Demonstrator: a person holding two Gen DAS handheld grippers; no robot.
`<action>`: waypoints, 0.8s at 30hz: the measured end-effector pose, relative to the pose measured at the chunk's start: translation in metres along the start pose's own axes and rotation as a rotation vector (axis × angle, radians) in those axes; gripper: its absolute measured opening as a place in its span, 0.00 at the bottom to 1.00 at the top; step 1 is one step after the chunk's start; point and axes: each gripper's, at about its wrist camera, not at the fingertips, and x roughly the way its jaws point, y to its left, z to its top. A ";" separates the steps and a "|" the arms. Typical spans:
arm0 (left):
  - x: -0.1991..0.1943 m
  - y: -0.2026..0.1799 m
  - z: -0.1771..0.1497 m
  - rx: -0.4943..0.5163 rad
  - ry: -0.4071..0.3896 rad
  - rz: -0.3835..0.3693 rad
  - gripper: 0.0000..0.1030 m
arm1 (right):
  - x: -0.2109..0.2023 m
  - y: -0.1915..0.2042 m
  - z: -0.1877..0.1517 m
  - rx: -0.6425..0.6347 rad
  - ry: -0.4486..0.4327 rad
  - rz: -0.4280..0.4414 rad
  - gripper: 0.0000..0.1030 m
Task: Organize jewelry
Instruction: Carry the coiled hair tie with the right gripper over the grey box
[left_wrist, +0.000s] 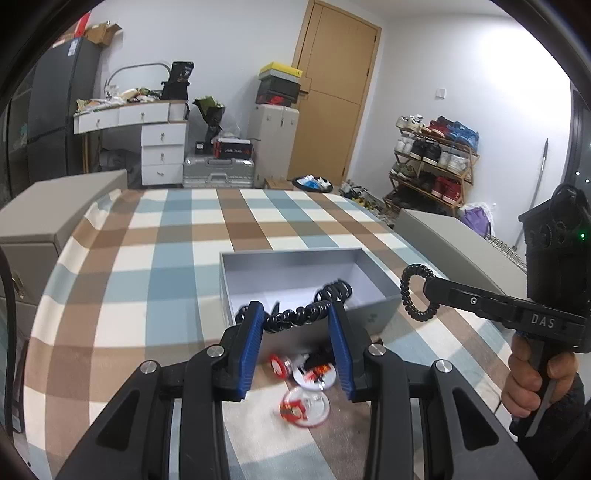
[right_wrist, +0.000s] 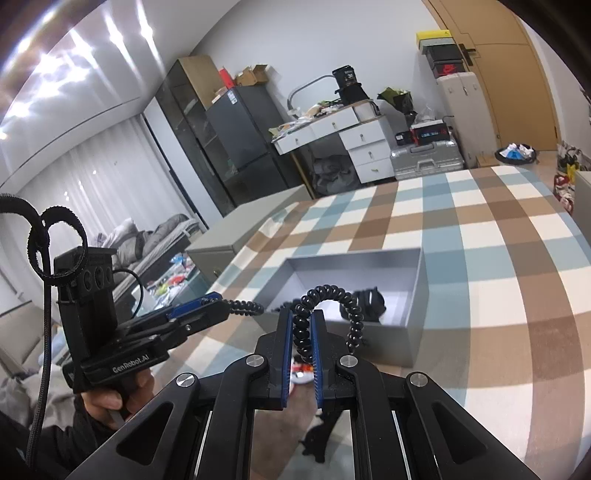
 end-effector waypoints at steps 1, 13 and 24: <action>0.002 0.000 0.003 0.003 -0.004 0.004 0.29 | 0.000 0.000 0.003 0.003 -0.003 0.005 0.09; 0.011 0.000 0.027 0.005 -0.057 0.013 0.29 | 0.000 -0.002 0.036 0.029 -0.067 0.041 0.09; 0.029 0.012 0.024 -0.012 -0.039 0.053 0.29 | 0.019 -0.020 0.040 0.057 -0.050 0.035 0.09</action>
